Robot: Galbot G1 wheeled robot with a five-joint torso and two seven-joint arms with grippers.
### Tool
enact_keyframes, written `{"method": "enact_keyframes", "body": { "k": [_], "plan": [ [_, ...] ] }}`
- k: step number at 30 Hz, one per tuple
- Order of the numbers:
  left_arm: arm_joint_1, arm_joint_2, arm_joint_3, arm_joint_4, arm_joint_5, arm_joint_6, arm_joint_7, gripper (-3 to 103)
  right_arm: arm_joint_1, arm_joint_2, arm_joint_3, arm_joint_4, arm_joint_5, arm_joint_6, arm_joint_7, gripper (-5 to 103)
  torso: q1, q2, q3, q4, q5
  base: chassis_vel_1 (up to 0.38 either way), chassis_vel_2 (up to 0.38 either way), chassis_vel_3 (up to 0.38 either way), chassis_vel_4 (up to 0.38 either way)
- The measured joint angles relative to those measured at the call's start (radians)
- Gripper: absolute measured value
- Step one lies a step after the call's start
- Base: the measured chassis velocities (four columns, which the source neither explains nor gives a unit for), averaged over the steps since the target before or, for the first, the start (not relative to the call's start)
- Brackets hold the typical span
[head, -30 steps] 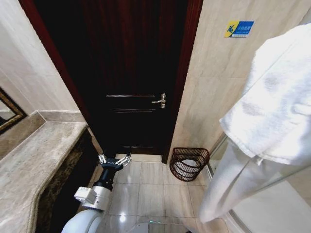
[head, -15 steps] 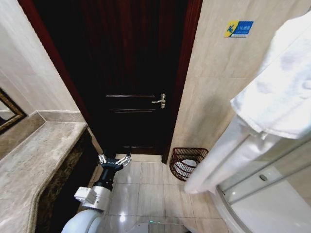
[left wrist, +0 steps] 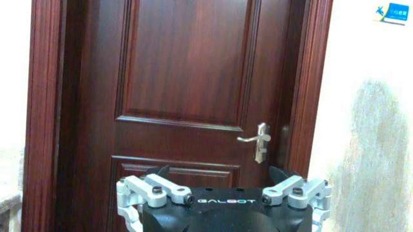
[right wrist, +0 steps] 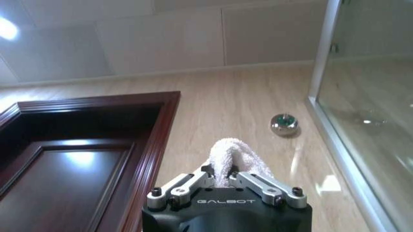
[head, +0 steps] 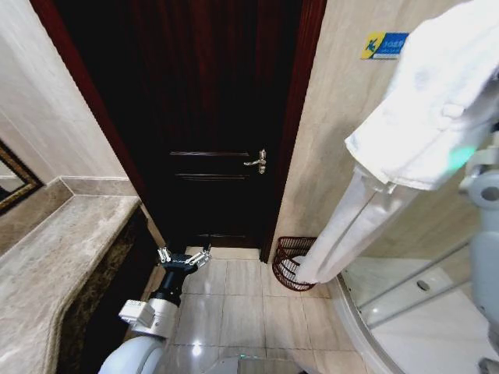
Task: Discard the used towel into the hamper.
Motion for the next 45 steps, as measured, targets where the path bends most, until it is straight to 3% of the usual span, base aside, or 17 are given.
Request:
{"method": "enact_keyframes", "body": {
  "k": [5,13,27,35,45],
  "plan": [
    [0.000,0.000,0.000,0.000,0.000,0.000,0.000,100,0.082,0.022,-0.070,-0.059,-0.023,0.016,-0.006,7,0.000,-0.001,0.000,0.0000,0.0003,0.000,0.000,0.000,0.000],
    [0.000,0.000,0.000,0.000,0.000,0.000,0.000,100,0.387,0.045,-0.231,-0.229,-0.068,0.045,-0.010,7,-0.001,-0.001,-0.001,0.0001,-0.0007,0.000,0.000,0.000,0.000],
    [0.000,0.000,0.000,0.000,0.000,0.000,0.000,100,0.619,0.149,-0.346,-0.382,-0.148,0.072,-0.035,7,-0.001,-0.002,-0.001,0.0000,-0.0002,0.000,0.000,0.000,0.000],
    [0.000,0.000,0.000,0.000,0.000,0.000,0.000,100,0.676,0.209,-0.382,-0.479,-0.198,0.123,-0.075,7,-0.001,-0.003,-0.001,0.0003,0.0001,0.000,0.000,0.000,0.000],
    [0.000,0.000,0.000,0.000,0.000,0.000,0.000,100,0.602,0.225,-0.340,-0.527,-0.210,0.161,-0.112,7,-0.001,-0.003,-0.002,0.0001,-0.0004,0.000,0.000,0.000,0.000]
  ]
}}
